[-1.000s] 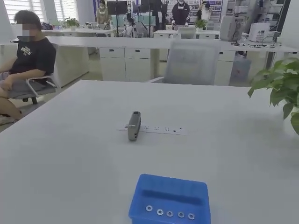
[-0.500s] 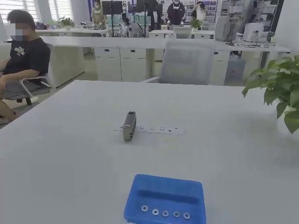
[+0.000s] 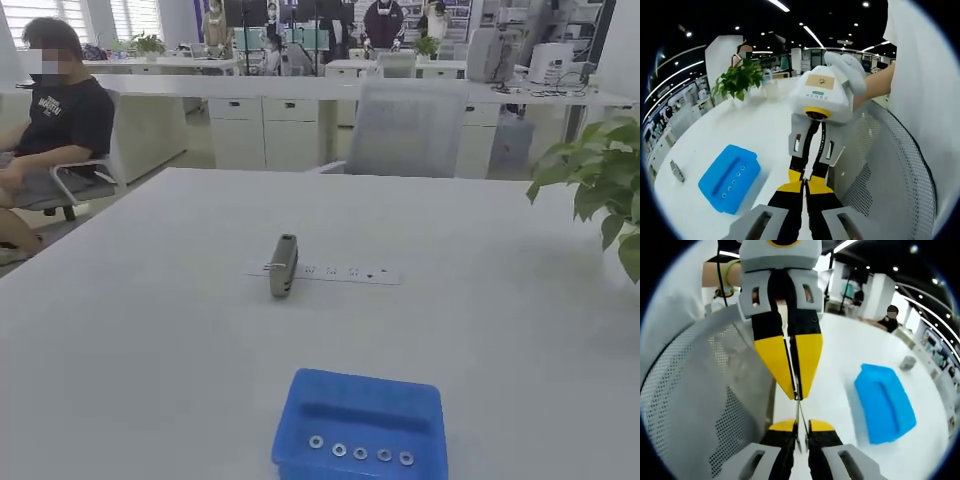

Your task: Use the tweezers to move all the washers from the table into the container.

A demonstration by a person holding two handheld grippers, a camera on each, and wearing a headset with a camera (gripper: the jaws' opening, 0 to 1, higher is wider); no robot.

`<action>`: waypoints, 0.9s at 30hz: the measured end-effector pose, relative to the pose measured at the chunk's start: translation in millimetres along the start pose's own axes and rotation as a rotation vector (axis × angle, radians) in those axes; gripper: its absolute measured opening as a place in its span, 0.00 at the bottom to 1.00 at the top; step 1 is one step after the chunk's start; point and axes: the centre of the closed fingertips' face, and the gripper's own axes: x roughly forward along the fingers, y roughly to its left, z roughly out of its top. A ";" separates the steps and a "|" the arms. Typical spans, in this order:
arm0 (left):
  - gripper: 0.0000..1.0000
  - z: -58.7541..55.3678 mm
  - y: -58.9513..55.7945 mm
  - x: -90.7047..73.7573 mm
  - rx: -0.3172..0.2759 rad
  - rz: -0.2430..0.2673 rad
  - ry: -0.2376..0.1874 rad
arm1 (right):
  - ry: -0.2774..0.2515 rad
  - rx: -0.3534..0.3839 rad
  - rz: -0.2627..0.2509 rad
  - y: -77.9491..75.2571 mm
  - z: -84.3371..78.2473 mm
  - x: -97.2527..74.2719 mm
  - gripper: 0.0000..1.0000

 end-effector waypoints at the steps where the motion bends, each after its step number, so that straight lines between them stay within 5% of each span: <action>1: 0.00 -2.3 0.3 0.6 0.001 -0.001 0.008 | -0.003 0.006 -0.002 -0.1 -0.7 1.4 0.05; 6: 0.00 -13.1 5.6 -1.5 -0.002 -0.006 0.044 | -0.068 0.096 -0.006 -3.2 2.8 2.7 0.08; 10: 0.00 -26.1 11.4 -3.2 -0.013 -0.022 0.069 | -0.152 0.183 -0.042 -11.8 8.3 -6.9 0.21; 14: 0.00 -48.5 16.8 -2.2 -0.021 -0.036 0.126 | -0.152 0.207 -0.066 -14.9 -1.3 -20.7 0.27; 19: 0.00 -78.8 22.4 5.3 0.013 -0.069 0.229 | -0.151 0.288 -0.170 -28.1 -18.6 -47.6 0.34; 27: 0.00 -99.1 34.6 19.1 0.029 -0.077 0.320 | -0.176 0.406 -0.289 -42.1 -34.4 -82.3 0.36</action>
